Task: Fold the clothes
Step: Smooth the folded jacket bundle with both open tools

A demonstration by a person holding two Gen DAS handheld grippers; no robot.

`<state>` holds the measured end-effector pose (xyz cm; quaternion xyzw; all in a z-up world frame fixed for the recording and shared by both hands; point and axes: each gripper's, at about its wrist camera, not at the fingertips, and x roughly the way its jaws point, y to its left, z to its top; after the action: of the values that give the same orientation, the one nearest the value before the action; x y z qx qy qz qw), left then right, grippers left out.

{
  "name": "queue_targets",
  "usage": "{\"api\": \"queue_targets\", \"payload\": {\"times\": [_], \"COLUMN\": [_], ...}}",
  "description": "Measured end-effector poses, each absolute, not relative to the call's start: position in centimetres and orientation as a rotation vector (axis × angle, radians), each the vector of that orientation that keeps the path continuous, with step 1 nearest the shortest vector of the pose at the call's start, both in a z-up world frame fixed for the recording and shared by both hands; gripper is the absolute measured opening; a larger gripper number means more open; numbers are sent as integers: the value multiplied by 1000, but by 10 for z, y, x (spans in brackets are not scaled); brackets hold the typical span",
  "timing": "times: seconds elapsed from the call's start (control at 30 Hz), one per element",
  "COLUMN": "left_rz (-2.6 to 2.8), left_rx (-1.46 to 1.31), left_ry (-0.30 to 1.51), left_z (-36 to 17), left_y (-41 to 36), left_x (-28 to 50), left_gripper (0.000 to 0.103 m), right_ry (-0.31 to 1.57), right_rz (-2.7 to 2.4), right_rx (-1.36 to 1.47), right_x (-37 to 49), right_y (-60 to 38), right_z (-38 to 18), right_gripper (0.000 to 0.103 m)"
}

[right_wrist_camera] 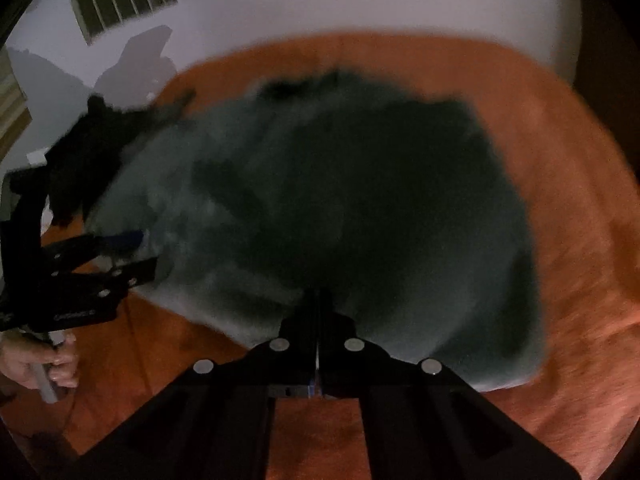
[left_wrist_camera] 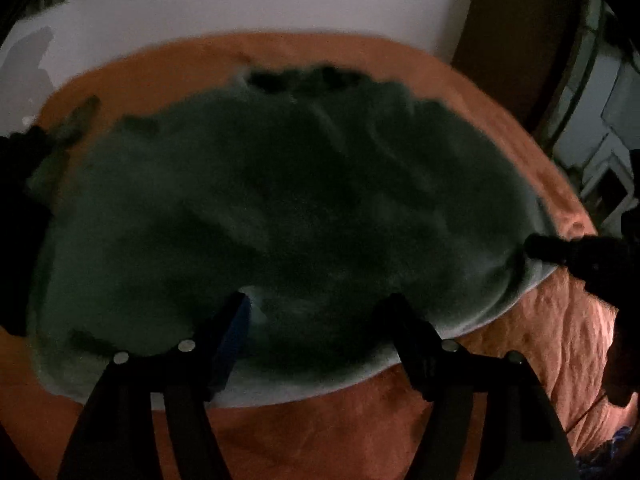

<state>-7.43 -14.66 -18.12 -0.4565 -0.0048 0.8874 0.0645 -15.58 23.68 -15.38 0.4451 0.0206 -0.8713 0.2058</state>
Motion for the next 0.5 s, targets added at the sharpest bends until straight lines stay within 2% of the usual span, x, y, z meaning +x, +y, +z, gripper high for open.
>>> {"api": "queue_targets", "payload": {"times": [0.07,0.13,0.2,0.33,0.43,0.5], "left_rz": [2704,2683,2689,2813,2809,2820], "left_rx": [-1382,-1366,-1362,-1260,-1436,-1455], "left_ry": [38,111,75,-80,36,131], "left_z": [-194,-207,-187,-156,-196,-196], "left_y": [-157,-159,-161,-199,-221,-209], "left_x": [-72,-66,-61,-56,-69,-77], "left_gripper": [71,71,71,71,73,73], "right_ry": [116,64,-45,-47,40,-48], "right_rz": [-2460,-2381,-2378,-2482,-2404,-2373], "right_rx": [1312,1486,1488,1335,1557,1628], "right_x": [-167,-184,-188,-182,-193,-199], "right_y": [244,257,267,275,276,281], "right_z": [-168,-199,-193,-159,-199,-209], "right_gripper": [0,0,0,0,0,0]}}
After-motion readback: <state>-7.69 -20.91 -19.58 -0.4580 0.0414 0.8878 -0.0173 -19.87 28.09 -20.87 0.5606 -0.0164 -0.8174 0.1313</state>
